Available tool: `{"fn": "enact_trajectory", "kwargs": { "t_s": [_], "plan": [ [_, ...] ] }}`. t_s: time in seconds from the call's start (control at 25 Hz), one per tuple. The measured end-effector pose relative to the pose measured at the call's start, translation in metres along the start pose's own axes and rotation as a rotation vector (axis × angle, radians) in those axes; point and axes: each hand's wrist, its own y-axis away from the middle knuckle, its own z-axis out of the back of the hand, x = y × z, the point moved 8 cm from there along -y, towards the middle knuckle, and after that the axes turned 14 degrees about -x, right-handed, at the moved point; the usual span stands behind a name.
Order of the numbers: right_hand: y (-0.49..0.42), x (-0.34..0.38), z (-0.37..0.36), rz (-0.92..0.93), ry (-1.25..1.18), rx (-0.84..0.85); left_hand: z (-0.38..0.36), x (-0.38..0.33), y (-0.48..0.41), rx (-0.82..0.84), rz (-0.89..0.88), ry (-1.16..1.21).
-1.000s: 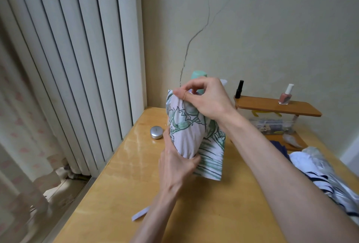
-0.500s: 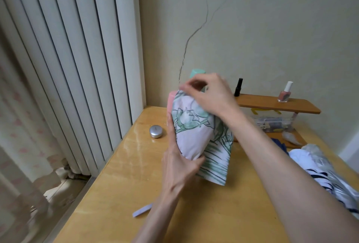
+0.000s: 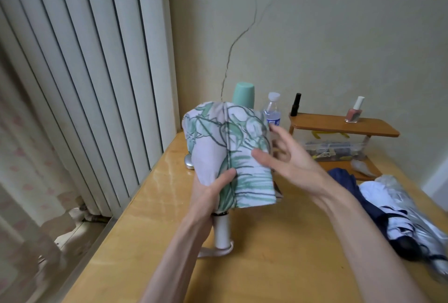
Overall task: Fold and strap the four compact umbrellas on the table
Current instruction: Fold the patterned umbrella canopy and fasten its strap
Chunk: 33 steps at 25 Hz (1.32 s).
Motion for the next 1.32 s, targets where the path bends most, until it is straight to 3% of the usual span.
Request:
{"fn": "enact_trajectory", "kwargs": {
  "t_s": [0.08,0.16,0.32,0.52,0.68,0.76,0.88,0.96,1.12,1.32],
  "plan": [
    [0.027,-0.009,-0.015,0.065,0.045,0.238,0.002,-0.003,-0.001,-0.014,0.043,0.073],
    [0.037,-0.009,-0.023,0.17,0.097,0.263,0.005,-0.006,-0.002,-0.035,0.058,0.093],
    [0.03,0.002,-0.016,0.326,0.015,-0.145,0.009,-0.009,-0.004,-0.069,0.039,0.075],
    [0.044,0.02,0.008,0.722,0.39,-0.563,0.014,-0.005,-0.006,-0.111,0.07,0.077],
    [0.062,0.025,0.023,0.757,0.497,-0.877,0.02,-0.005,-0.011,-0.079,0.066,0.051],
    [0.054,0.016,0.024,0.651,0.353,-0.827,0.019,-0.005,-0.012,-0.06,0.072,0.044],
    [0.029,0.001,0.015,0.385,-0.018,-0.502,0.021,-0.004,-0.012,-0.069,0.09,0.053],
    [0.029,0.0,0.019,0.376,0.018,-0.522,0.024,-0.004,-0.013,-0.08,0.091,0.044],
    [0.051,0.019,0.031,0.659,0.375,-0.82,0.029,-0.003,-0.015,-0.114,0.079,0.01],
    [0.029,-0.001,0.022,0.394,0.163,-0.549,0.034,-0.006,-0.016,-0.116,0.034,-0.021]
  ]
}}
